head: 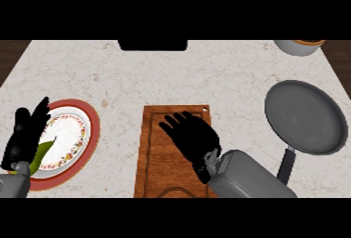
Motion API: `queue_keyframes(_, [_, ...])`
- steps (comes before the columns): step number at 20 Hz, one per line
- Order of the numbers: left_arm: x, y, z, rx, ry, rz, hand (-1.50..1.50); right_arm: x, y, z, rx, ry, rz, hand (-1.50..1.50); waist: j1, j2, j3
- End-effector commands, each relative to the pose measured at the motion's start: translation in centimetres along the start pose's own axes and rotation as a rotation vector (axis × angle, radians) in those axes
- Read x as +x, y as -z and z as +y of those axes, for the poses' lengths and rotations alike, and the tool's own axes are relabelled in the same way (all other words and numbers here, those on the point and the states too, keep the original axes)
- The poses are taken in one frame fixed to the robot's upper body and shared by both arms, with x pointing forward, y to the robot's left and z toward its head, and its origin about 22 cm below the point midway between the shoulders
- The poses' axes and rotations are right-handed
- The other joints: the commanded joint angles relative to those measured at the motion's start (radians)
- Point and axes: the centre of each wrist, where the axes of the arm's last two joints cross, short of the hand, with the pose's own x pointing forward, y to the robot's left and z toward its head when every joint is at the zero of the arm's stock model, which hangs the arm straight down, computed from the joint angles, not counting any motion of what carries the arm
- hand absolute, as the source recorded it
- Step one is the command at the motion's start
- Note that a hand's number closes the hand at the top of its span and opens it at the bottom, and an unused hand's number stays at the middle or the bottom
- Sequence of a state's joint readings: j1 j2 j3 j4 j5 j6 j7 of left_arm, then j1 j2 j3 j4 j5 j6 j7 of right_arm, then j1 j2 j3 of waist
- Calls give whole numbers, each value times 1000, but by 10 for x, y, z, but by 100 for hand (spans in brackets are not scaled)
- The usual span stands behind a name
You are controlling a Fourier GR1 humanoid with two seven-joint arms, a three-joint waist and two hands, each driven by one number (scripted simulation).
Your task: Pick the bell pepper from the cutting board and place it in the pan
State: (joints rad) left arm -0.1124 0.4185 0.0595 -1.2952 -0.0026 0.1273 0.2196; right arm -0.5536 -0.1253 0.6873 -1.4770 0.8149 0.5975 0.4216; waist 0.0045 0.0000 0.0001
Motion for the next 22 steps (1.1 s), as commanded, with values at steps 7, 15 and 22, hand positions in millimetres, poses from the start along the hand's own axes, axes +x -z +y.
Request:
queue_keyframes(7, [5, 0, 2, 8, -4, 0, 0, -7, 1, 8, 46, -12, 35, -150, -3, -1, 0])
queue_keyframes(15, [2, -2, 1, 0, -1, 11, 0, -16, 19, 27, 64, -31, 79, -150, -2, 0, 0])
queue_keyframes(22, [6, 1, -1, -3, 16, 4, 0, -37, 37, 26, -67, -169, 0, 150, 2, 1, 0])
